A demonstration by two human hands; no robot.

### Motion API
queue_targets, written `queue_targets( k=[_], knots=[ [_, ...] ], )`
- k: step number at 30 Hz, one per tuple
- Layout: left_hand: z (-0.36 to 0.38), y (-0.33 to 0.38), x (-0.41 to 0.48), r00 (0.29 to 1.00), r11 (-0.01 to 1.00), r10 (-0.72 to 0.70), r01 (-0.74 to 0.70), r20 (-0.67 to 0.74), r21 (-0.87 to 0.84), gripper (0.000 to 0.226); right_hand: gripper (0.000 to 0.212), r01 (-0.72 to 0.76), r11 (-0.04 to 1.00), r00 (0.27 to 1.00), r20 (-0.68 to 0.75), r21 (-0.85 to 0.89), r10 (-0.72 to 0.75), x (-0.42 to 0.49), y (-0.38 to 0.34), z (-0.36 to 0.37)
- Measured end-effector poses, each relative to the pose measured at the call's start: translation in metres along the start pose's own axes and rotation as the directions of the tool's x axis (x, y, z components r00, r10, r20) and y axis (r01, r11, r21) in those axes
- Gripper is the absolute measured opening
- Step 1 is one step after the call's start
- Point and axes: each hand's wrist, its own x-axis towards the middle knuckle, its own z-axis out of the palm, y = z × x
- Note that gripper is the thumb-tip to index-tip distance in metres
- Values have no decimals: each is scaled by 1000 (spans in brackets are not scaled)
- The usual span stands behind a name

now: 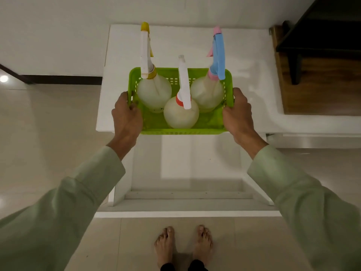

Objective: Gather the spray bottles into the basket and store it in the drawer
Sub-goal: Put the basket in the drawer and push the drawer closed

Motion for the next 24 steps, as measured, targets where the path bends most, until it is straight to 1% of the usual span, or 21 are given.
queue_targets(
  k=[4, 7, 11, 14, 18, 21, 24],
  knots=[
    [-11, -13, -38, 999, 999, 34, -34, 12, -22, 36, 40, 26, 1000, 1000, 17, 5, -26, -35, 18, -14],
    [-18, -30, -71, 997, 997, 62, -60, 43, -37, 35, 44, 31, 999, 999, 20, 14, -31, -64, 36, -23],
    [-24, -57, -109, 993, 996, 71, -66, 97, -52, 34, 44, 46, 997, 999, 26, 58, -48, -103, 60, -26],
    [-26, -76, -137, 989, 996, 82, -77, 121, -41, 39, 46, 12, 996, 999, 41, 90, -15, -128, 81, -24],
    [-24, -99, -162, 988, 998, 53, -45, 148, -52, 45, 46, -19, 994, 999, 49, 109, 14, -151, 110, -17],
    [-18, -113, -166, 982, 998, 15, -3, 190, -65, 47, 45, -74, 991, 995, 82, 111, 65, -158, 128, -9],
    [-9, -127, -160, 968, 999, -40, 48, 250, -27, 52, 44, -101, 987, 990, 111, 123, 88, -158, 144, 1]
  ],
)
